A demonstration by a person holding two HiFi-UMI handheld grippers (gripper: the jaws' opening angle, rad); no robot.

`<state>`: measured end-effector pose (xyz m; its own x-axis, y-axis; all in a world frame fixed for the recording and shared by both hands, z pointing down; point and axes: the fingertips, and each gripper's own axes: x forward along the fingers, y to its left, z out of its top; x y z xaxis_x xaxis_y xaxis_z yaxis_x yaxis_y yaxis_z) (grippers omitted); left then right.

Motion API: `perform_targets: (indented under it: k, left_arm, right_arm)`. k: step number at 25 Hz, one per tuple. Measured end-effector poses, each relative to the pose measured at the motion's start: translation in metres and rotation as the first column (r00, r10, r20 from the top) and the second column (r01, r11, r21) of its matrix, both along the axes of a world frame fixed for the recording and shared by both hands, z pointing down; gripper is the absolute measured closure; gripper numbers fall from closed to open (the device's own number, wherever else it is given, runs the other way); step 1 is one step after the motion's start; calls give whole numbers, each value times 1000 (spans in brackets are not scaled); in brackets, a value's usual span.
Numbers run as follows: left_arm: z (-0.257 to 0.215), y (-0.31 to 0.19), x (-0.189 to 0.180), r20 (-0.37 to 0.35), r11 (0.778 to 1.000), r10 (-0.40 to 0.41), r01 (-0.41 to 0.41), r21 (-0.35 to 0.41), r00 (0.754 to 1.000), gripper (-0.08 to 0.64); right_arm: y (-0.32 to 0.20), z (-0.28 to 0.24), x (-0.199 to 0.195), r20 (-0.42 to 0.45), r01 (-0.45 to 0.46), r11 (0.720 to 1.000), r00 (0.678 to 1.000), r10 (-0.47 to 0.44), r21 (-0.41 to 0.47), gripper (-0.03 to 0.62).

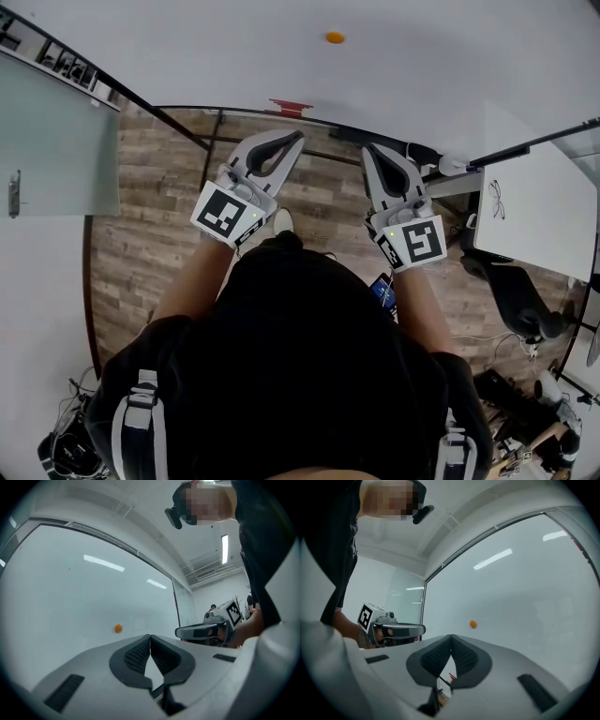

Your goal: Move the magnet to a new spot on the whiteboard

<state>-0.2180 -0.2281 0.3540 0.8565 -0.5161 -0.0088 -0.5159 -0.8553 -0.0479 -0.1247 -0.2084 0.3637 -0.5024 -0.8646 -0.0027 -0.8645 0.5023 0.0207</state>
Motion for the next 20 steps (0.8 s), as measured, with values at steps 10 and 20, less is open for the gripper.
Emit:
perform_targets:
  k: [10, 20]
  left_arm:
    - [0, -1, -3, 3, 1000, -11, 11, -3, 1000, 555]
    - [2, 42, 21, 10, 1000, -15, 15, 17, 1000, 555]
  right_arm:
    - [-1, -3, -4, 2, 15, 1000, 1000, -15, 10, 592]
    - [42, 0, 19, 5, 20, 999, 1000, -20, 29, 592]
